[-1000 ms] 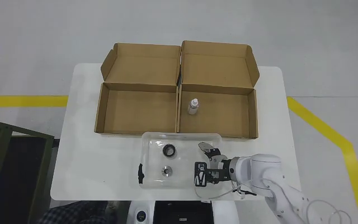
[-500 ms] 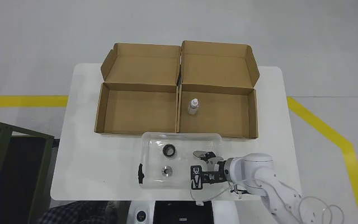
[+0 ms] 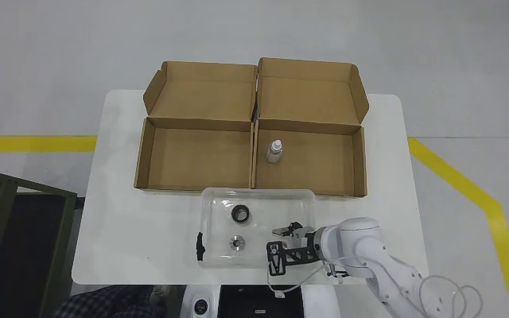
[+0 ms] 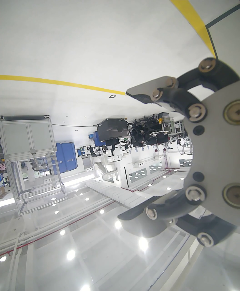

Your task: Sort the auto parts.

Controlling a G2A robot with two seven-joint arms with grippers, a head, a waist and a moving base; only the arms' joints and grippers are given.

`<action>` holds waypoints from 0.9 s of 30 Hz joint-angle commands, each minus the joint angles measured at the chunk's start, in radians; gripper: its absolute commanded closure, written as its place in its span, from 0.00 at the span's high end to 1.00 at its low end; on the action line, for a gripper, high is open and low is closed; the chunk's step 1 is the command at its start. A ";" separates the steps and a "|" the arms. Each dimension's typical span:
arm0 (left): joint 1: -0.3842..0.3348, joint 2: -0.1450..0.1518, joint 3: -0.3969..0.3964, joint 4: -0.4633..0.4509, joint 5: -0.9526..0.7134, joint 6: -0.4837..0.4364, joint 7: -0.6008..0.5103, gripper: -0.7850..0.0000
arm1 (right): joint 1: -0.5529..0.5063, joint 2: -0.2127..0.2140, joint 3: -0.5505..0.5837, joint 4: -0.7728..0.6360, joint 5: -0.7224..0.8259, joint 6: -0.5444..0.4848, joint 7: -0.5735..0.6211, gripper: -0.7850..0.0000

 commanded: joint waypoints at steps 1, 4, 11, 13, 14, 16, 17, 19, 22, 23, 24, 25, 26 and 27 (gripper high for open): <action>0.000 0.000 0.000 0.000 0.000 0.000 0.000 1.00 | 0.005 0.001 -0.009 0.001 0.008 0.000 0.014 0.38; 0.000 0.000 0.000 0.000 0.000 0.000 0.000 1.00 | 0.012 0.005 -0.023 0.005 0.022 0.000 0.022 0.11; 0.000 0.000 0.000 0.000 0.000 0.000 0.000 1.00 | 0.030 0.020 -0.044 -0.039 0.020 0.000 0.023 0.00; 0.000 0.000 0.000 0.000 0.000 0.000 0.000 1.00 | 0.035 0.024 -0.038 -0.064 0.026 0.004 0.026 0.00; 0.000 0.000 0.000 0.000 0.000 0.000 0.000 1.00 | 0.037 0.024 -0.033 -0.078 0.032 0.010 0.027 0.00; 0.000 0.000 0.000 0.000 0.000 0.000 0.000 1.00 | 0.044 0.025 -0.022 -0.095 0.045 0.027 0.015 0.00; 0.000 0.000 0.000 0.000 0.000 0.000 0.000 1.00 | 0.048 0.025 -0.018 -0.100 0.046 0.038 0.011 0.00; 0.000 0.000 0.000 0.000 0.000 0.000 0.000 1.00 | 0.057 0.025 -0.013 -0.102 0.045 0.053 -0.009 0.00; 0.000 0.000 0.000 0.000 0.000 0.000 0.000 1.00 | 0.072 0.023 -0.011 -0.085 0.039 0.079 -0.061 0.00; 0.000 0.000 0.000 0.000 0.000 0.000 0.000 1.00 | 0.074 0.022 -0.009 -0.077 0.040 0.095 -0.088 0.00; 0.000 0.000 0.000 0.000 0.000 0.000 0.000 1.00 | 0.077 0.022 -0.006 -0.072 0.036 0.112 -0.114 0.00; 0.000 0.000 0.000 0.000 0.000 0.000 0.000 1.00 | 0.079 0.021 -0.003 -0.068 0.030 0.129 -0.142 0.00; 0.000 0.000 0.000 0.000 0.000 0.000 0.000 1.00 | 0.076 0.020 0.002 -0.061 0.033 0.156 -0.178 0.00; 0.000 0.000 0.000 0.000 0.000 0.000 0.000 1.00 | 0.072 0.019 0.008 -0.056 0.038 0.182 -0.217 0.00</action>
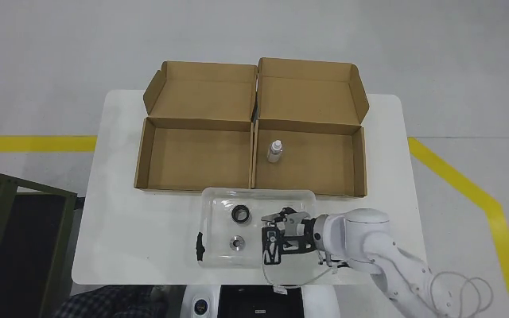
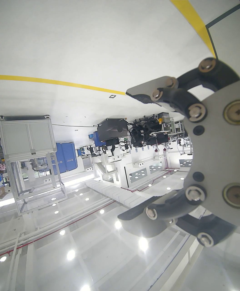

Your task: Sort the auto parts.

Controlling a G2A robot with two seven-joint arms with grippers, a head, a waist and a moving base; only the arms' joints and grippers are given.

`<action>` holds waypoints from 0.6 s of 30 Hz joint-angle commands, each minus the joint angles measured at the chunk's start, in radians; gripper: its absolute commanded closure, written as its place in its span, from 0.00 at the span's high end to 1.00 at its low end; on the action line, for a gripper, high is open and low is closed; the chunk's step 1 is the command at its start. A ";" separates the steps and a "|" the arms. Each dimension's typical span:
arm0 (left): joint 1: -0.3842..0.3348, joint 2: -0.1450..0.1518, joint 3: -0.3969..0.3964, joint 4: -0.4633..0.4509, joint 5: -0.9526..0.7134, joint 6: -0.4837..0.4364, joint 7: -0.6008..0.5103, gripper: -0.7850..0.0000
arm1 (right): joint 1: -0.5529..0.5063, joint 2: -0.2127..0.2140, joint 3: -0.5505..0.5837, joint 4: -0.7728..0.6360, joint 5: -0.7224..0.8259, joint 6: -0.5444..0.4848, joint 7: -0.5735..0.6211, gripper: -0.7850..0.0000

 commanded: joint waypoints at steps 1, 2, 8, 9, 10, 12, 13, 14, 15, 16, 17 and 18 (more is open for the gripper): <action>0.000 0.000 0.000 0.000 0.000 0.000 0.000 1.00 | -0.009 -0.002 0.012 0.008 0.007 0.054 -0.083 0.00; 0.000 0.000 0.000 0.000 0.000 0.000 0.000 1.00 | -0.014 -0.002 0.018 0.009 0.006 0.072 -0.118 0.00; 0.000 0.000 0.000 0.000 0.000 0.000 0.000 1.00 | -0.048 -0.001 0.077 0.012 0.039 0.177 -0.299 0.00; 0.000 0.000 0.000 0.000 0.000 0.000 0.000 1.00 | -0.055 -0.001 0.088 0.013 0.053 0.190 -0.331 0.00; 0.000 0.000 0.000 0.000 0.000 0.000 0.000 1.00 | -0.060 -0.001 0.098 0.015 0.061 0.200 -0.355 0.00; 0.000 0.000 0.000 0.000 0.000 0.000 0.000 1.00 | -0.070 0.000 0.113 -0.002 0.078 0.206 -0.411 0.00; 0.000 0.000 0.000 0.000 0.000 0.000 0.000 1.00 | -0.073 0.001 0.123 -0.009 0.077 0.207 -0.426 0.00; 0.000 0.000 0.000 0.000 0.000 0.000 0.000 1.00 | -0.076 0.002 0.134 -0.017 0.072 0.211 -0.435 0.00; 0.000 0.000 0.000 0.000 0.000 0.000 0.000 1.00 | -0.080 0.002 0.143 -0.024 0.079 0.216 -0.453 0.00; 0.000 0.000 0.000 0.000 0.000 0.000 0.000 1.00 | -0.084 0.002 0.154 -0.028 0.094 0.222 -0.475 0.00; 0.000 0.000 0.000 0.000 0.000 0.000 0.000 1.00 | -0.086 0.002 0.165 -0.030 0.111 0.230 -0.499 0.00; 0.000 0.000 0.000 0.000 0.000 0.000 0.000 1.00 | -0.089 0.002 0.175 -0.030 0.132 0.236 -0.527 0.00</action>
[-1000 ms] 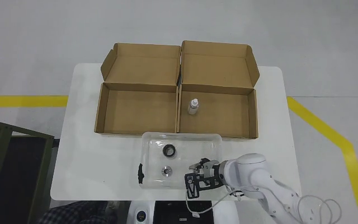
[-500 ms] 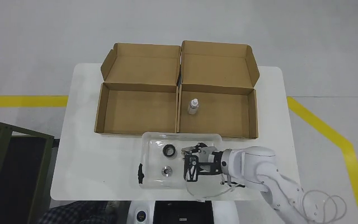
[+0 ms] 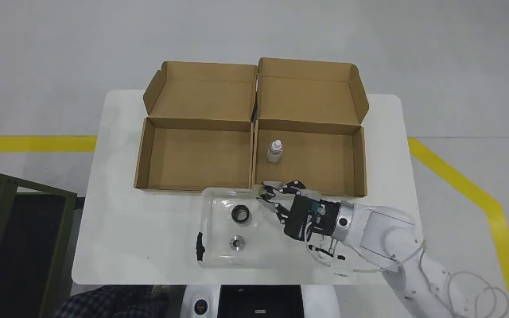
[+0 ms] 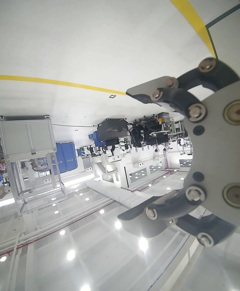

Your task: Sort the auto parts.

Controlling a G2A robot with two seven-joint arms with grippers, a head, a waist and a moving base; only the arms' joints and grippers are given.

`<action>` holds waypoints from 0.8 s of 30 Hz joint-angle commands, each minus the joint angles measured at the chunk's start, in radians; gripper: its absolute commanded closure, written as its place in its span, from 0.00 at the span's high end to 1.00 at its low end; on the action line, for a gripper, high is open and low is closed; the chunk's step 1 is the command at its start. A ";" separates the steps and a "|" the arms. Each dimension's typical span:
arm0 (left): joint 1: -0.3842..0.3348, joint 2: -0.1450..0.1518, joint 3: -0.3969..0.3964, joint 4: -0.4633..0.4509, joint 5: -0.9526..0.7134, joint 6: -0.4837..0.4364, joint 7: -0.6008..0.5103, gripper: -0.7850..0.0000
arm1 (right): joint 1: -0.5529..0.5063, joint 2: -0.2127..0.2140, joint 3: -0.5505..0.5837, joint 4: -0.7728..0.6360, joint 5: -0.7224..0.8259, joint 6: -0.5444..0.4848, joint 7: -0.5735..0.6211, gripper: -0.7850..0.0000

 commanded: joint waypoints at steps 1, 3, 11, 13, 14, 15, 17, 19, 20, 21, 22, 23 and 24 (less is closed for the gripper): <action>0.000 0.000 0.000 0.000 0.000 0.000 0.000 1.00 | -0.004 -0.001 0.023 0.003 0.042 0.014 -0.057 0.00; 0.000 0.000 0.000 0.000 0.000 0.000 0.000 1.00 | -0.008 -0.001 0.040 0.008 0.063 0.018 -0.087 0.00; 0.000 0.000 0.000 0.000 0.000 0.000 0.000 1.00 | 0.005 -0.004 0.092 0.059 0.193 -0.001 -0.192 0.00; 0.000 0.000 0.000 0.000 0.000 0.000 0.000 1.00 | 0.011 -0.004 0.104 0.068 0.214 -0.002 -0.202 0.00; 0.000 0.000 0.000 0.000 0.000 0.000 0.000 1.00 | 0.011 -0.005 0.110 0.071 0.224 -0.003 -0.210 0.00; 0.000 0.000 0.000 0.000 0.000 0.000 0.000 1.00 | 0.011 -0.005 0.116 0.074 0.230 -0.004 -0.216 0.00; 0.000 0.000 0.000 0.000 0.000 0.000 0.000 1.00 | 0.006 -0.005 0.128 0.076 0.249 0.002 -0.233 0.00; 0.000 0.000 0.000 0.000 0.000 0.000 0.000 1.00 | 0.004 -0.006 0.140 0.079 0.258 0.013 -0.250 0.00; 0.000 0.000 0.000 0.000 0.000 0.000 0.000 1.00 | 0.005 -0.007 0.146 0.078 0.255 0.019 -0.258 0.00; 0.000 0.000 0.000 0.000 0.000 0.000 0.000 1.00 | 0.004 -0.007 0.148 0.079 0.257 0.021 -0.268 0.00; 0.000 0.000 0.000 0.000 0.000 0.000 0.000 1.00 | 0.005 -0.008 0.151 0.081 0.259 0.022 -0.275 0.00; 0.000 0.000 0.000 0.000 0.000 0.000 0.000 1.00 | 0.006 -0.009 0.153 0.083 0.261 0.024 -0.282 0.00; 0.000 0.000 0.000 0.000 0.000 0.000 0.000 1.00 | 0.007 -0.009 0.155 0.085 0.263 0.024 -0.288 0.00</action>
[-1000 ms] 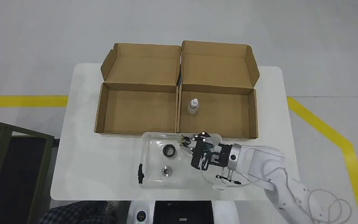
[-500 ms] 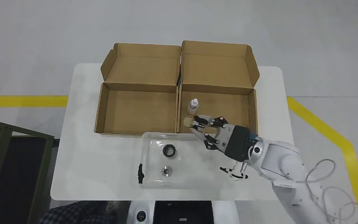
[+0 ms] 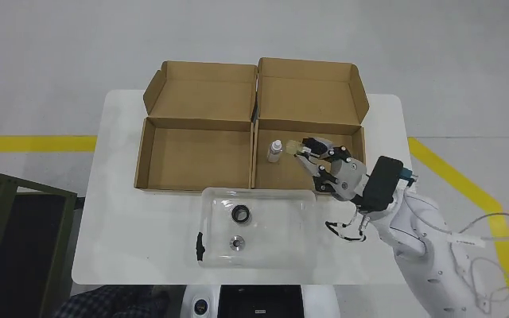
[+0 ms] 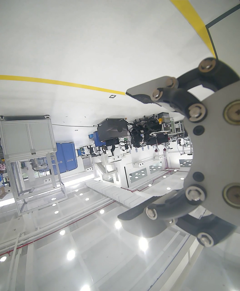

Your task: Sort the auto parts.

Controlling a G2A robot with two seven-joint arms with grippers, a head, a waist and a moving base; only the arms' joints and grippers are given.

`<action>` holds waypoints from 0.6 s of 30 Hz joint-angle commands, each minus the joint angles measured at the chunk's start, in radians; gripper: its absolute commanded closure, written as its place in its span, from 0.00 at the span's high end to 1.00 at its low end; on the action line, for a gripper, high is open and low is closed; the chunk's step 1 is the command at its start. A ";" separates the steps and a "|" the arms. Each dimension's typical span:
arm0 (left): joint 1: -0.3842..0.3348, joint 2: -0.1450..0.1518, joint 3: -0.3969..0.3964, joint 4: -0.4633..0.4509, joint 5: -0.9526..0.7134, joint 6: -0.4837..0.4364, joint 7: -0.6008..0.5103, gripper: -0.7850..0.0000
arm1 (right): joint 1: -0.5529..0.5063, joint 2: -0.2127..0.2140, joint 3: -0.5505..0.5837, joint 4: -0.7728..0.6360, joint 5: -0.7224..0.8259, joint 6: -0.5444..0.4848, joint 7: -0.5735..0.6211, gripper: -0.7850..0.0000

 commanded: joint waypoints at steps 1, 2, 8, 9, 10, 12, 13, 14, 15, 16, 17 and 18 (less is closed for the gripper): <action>0.000 0.000 0.000 0.000 0.000 0.000 0.000 1.00 | 0.001 -0.001 0.003 0.004 0.003 -0.001 -0.010 0.00; 0.000 0.000 0.000 0.000 0.000 0.000 0.000 1.00 | 0.001 -0.002 0.004 0.005 0.004 -0.002 -0.012 0.00; 0.000 0.000 0.000 0.000 0.000 0.000 0.000 1.00 | -0.001 -0.003 0.019 0.020 -0.026 -0.008 -0.031 0.00; 0.000 0.000 0.000 0.000 0.000 0.000 0.000 1.00 | -0.001 -0.001 0.025 0.024 -0.059 -0.006 -0.012 0.00; 0.000 0.000 0.000 0.000 0.000 0.000 0.000 1.00 | -0.003 -0.001 0.028 0.027 -0.076 -0.005 -0.001 0.00; 0.000 0.000 0.000 0.000 0.000 0.000 0.000 1.00 | -0.005 0.001 0.033 0.034 -0.095 -0.008 0.017 0.00; 0.000 0.000 0.000 0.000 0.000 0.000 0.000 1.00 | -0.006 0.001 0.036 0.039 -0.102 -0.011 0.032 0.00; 0.000 0.000 0.000 0.000 0.000 0.000 0.000 1.00 | -0.007 0.002 0.036 0.046 -0.096 -0.016 0.044 0.00; 0.000 0.000 0.000 0.000 0.000 0.000 0.000 1.00 | -0.003 0.002 0.039 0.049 -0.101 -0.023 0.061 0.00; 0.000 0.000 0.000 0.000 0.000 0.000 0.000 1.00 | 0.002 0.004 0.042 0.053 -0.115 -0.033 0.082 0.00; 0.000 0.000 0.000 0.000 0.000 0.000 0.000 1.00 | 0.006 0.005 0.043 0.060 -0.120 -0.042 0.102 0.00; 0.000 0.000 0.000 0.000 0.000 0.000 0.000 1.00 | 0.010 0.006 0.044 0.066 -0.123 -0.051 0.123 0.00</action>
